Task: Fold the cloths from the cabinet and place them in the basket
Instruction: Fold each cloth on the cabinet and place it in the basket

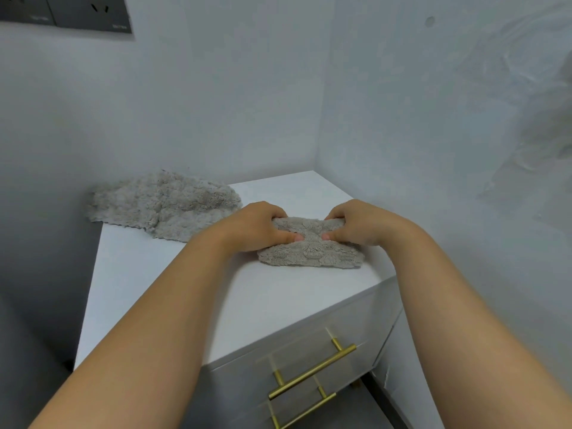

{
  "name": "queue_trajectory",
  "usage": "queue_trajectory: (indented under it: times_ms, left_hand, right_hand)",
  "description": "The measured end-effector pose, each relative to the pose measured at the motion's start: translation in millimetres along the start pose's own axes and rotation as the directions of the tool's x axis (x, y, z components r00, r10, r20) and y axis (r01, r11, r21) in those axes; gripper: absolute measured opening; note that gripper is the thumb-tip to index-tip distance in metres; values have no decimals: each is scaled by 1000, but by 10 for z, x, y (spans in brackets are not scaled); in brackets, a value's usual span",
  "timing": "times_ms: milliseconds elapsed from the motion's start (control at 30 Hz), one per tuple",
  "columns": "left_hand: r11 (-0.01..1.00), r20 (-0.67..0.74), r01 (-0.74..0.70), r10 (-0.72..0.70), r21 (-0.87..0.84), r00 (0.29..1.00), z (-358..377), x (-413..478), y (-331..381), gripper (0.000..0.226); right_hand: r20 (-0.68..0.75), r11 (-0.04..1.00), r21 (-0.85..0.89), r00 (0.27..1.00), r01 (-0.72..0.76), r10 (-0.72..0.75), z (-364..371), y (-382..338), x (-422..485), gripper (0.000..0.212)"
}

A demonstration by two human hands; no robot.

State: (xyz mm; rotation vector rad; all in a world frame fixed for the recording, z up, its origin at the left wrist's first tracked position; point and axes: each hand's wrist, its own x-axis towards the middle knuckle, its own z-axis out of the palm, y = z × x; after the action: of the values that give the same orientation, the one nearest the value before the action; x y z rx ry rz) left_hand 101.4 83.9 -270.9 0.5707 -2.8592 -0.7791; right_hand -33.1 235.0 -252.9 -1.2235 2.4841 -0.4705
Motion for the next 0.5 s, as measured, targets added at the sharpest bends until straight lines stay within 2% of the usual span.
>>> queue_trajectory:
  times_ms: [133,233,367,500]
  left_hand:
    - [1000,-52,17,-16,7,999,51,-39,54,33]
    - [1000,-156,30,-31,-5,987,160,-82,136,28]
    - [997,-266,24,-44,-80,963,351,-228,330,20]
    - [997,-279,37,-56,-75,959,527,-363,644,18]
  right_hand:
    - [-76,995,29,993,-92,94,105,-22,29,30]
    - [-190,991,64,973,-119,129,204,-50,-10,22]
    - [-310,987,-106,947,-124,86,232,-35,-234,32]
    - [-319,952,-264,945,-157,67,135,37,-594,20]
